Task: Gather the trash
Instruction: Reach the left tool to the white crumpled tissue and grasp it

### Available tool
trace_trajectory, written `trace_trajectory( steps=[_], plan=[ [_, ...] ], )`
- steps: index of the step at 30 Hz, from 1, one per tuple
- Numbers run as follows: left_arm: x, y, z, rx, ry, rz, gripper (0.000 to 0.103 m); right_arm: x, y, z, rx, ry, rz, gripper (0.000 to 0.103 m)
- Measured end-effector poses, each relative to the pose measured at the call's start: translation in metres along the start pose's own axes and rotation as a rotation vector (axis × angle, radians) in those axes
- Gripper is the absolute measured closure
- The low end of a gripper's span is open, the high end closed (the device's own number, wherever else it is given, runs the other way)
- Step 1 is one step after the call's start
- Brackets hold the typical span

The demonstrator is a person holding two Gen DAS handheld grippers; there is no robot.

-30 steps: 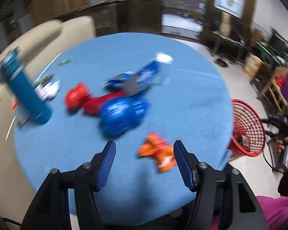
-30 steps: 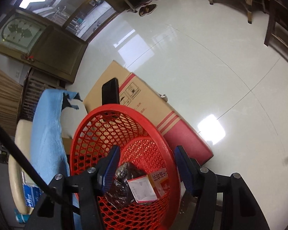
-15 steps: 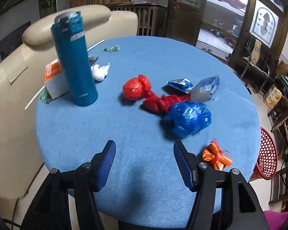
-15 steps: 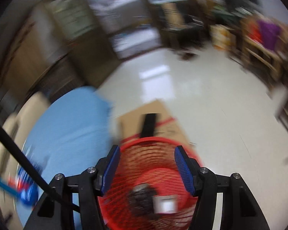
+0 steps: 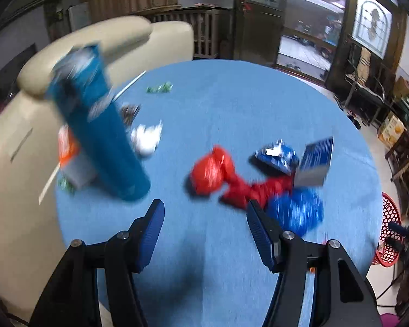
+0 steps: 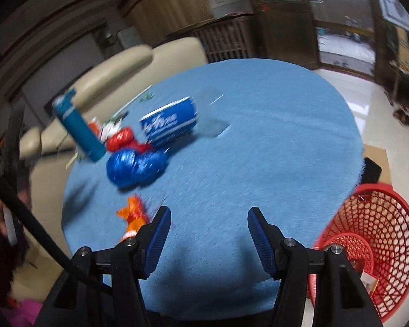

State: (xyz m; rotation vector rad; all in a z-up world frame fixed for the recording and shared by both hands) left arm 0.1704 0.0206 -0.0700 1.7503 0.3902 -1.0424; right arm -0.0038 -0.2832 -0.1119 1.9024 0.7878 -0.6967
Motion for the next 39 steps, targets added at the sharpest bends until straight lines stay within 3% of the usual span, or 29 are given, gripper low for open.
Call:
trace_trajectory(
  steps=[4,8,10,13,16,21,27,32,36,39],
  plan=[
    [0.021,0.05,-0.001,0.053,0.047,-0.07,0.039,0.007,-0.012,-0.004,-0.008,0.0,-0.01,0.04],
    [0.059,0.102,-0.01,0.034,0.075,-0.187,0.039,0.007,-0.014,0.009,0.045,0.008,-0.024,0.04],
    [0.078,0.121,-0.017,0.038,0.133,-0.247,0.038,0.006,-0.013,0.017,0.071,0.016,-0.031,0.04],
    [0.109,0.138,-0.031,0.027,0.153,-0.343,0.038,0.008,-0.014,0.026,0.101,0.025,-0.03,0.04],
    [0.139,0.139,-0.056,-0.045,0.177,-0.463,0.038,0.008,-0.015,0.037,0.131,0.036,-0.026,0.04],
    [0.165,0.132,-0.082,-0.135,0.241,-0.557,0.038,0.013,-0.015,0.06,0.216,0.063,-0.036,0.04],
    [0.192,0.12,-0.085,-0.107,0.293,-0.635,0.038,0.016,-0.012,0.069,0.233,0.067,-0.022,0.04],
    [0.208,0.112,-0.083,-0.081,0.294,-0.662,0.039,0.017,-0.012,0.069,0.24,0.072,-0.024,0.04],
    [0.215,0.109,-0.085,-0.089,0.285,-0.666,0.049,0.016,-0.012,0.068,0.231,0.067,-0.019,0.04],
    [0.221,0.105,-0.086,-0.085,0.278,-0.675,0.066,0.015,-0.012,0.067,0.225,0.061,-0.014,0.04]
  ],
)
Point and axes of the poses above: each gripper's, at about its wrist camera, not at the fingertips, and x roughly the way its jaws point, z to its right, y to its top, the point moved 4 cm from there along x, roughly the way its jaws point, and after that the axes turned 11 degrees about x, right-handed, at the moved point
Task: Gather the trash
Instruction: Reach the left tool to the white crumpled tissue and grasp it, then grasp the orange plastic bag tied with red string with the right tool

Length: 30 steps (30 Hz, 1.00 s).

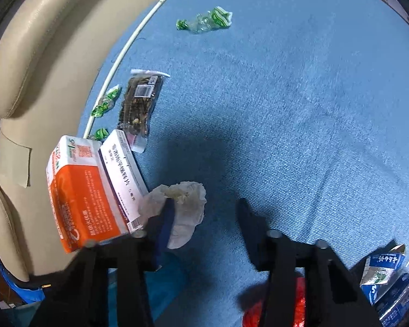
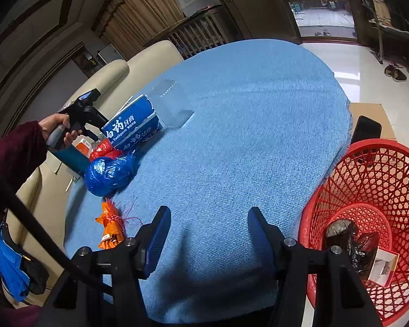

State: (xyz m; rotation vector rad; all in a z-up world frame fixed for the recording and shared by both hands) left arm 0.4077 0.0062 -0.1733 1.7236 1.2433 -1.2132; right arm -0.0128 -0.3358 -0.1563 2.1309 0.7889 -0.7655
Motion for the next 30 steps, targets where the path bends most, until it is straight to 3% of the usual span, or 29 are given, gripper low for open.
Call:
trace_trajectory(
  steps=[5,12,23,30],
  plan=[
    [0.013,-0.002,-0.003,0.025,0.021,0.007,0.092,-0.001,0.0,0.0,-0.004,-0.008,0.007,0.04],
    [0.009,-0.003,0.001,0.059,0.033,0.075,0.095,0.0,0.0,-0.002,-0.011,-0.016,0.004,0.04],
    [-0.054,-0.024,0.046,0.176,-0.077,0.234,0.096,-0.002,0.0,-0.011,-0.032,-0.025,0.013,0.04],
    [-0.114,-0.051,0.078,0.206,-0.159,0.371,0.096,-0.005,-0.001,-0.031,-0.083,-0.009,0.011,0.04]
  ],
)
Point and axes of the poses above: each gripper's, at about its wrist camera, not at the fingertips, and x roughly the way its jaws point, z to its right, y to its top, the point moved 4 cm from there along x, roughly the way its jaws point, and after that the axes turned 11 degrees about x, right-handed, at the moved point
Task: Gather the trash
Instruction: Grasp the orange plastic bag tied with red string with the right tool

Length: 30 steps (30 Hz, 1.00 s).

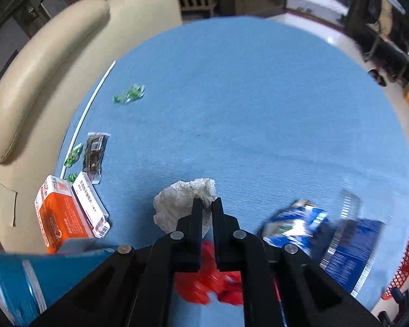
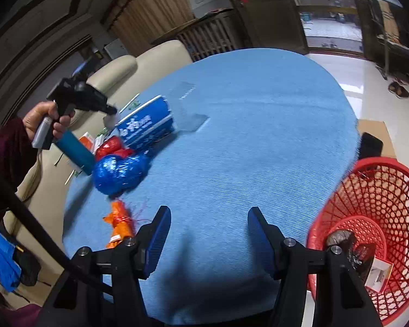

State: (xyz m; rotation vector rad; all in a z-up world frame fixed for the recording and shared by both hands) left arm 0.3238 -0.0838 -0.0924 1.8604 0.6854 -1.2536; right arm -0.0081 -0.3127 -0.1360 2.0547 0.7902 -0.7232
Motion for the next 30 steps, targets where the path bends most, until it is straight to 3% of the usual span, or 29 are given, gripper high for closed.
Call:
trace_trajectory(
  steps=[5,11,18,22,26,30],
  plan=[
    [-0.05,-0.02,0.029,0.03,-0.047,0.114,0.096,0.001,-0.004,-0.03,-0.082,0.054,-0.032,0.04],
    [-0.108,-0.07,0.053,0.043,-0.143,0.252,0.096,0.019,-0.013,-0.068,-0.163,0.139,-0.117,0.04],
    [-0.128,-0.131,0.046,-0.021,-0.198,0.309,0.096,0.056,-0.029,-0.103,-0.238,0.16,-0.231,0.04],
    [-0.124,-0.159,0.041,-0.068,-0.239,0.305,0.096,0.071,-0.043,-0.126,-0.341,0.132,-0.256,0.04],
    [-0.122,-0.18,0.041,-0.114,-0.302,0.313,0.096,0.09,-0.056,-0.137,-0.416,0.042,-0.272,0.043],
    [-0.122,-0.194,0.043,-0.141,-0.34,0.324,0.096,0.101,-0.063,-0.138,-0.443,-0.027,-0.282,0.061]
  ],
)
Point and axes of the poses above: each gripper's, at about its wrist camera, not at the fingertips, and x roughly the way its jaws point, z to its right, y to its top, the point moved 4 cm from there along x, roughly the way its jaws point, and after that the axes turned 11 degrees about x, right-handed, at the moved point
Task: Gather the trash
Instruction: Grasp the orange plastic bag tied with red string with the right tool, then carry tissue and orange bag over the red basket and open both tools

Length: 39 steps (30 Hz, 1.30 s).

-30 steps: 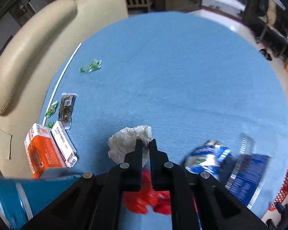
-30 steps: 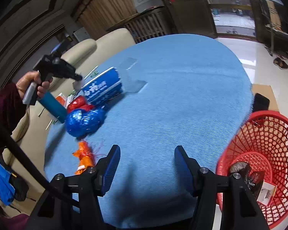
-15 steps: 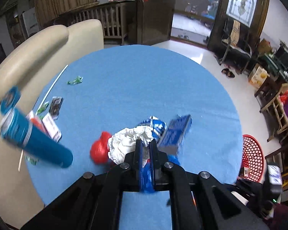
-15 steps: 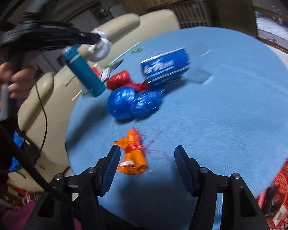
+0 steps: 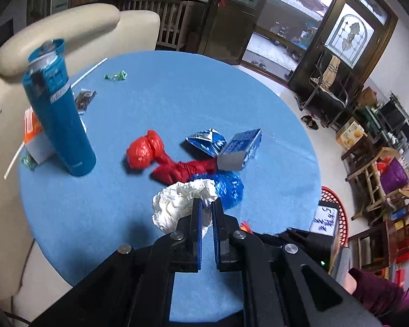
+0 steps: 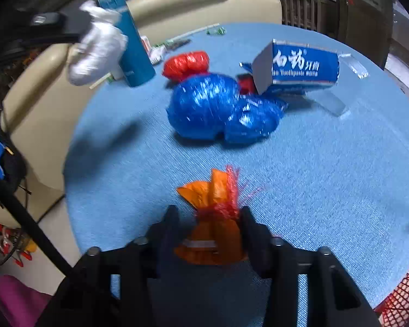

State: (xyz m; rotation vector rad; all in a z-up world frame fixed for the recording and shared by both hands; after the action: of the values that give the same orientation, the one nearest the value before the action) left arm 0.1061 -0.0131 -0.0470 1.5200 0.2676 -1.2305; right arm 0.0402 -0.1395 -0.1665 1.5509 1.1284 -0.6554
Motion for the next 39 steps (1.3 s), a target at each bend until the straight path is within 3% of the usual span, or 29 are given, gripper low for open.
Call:
trace_trajectory(
  steps=[6,18,28,39],
  plan=[
    [-0.009,-0.011,0.005,-0.023,-0.003,0.029,0.096,-0.007,0.001,0.013,0.049,-0.025,0.03,0.072],
    [-0.025,-0.004,0.037,0.077,0.161,0.104,0.096,-0.081,0.016,0.04,0.139,-0.032,0.247,0.072],
    [-0.036,0.005,0.067,0.17,0.273,0.161,0.096,-0.148,0.023,0.033,0.148,-0.02,0.418,0.072],
    [-0.033,0.008,0.093,0.253,0.341,0.186,0.095,-0.167,0.012,0.044,0.183,-0.031,0.448,0.072]
  ],
)
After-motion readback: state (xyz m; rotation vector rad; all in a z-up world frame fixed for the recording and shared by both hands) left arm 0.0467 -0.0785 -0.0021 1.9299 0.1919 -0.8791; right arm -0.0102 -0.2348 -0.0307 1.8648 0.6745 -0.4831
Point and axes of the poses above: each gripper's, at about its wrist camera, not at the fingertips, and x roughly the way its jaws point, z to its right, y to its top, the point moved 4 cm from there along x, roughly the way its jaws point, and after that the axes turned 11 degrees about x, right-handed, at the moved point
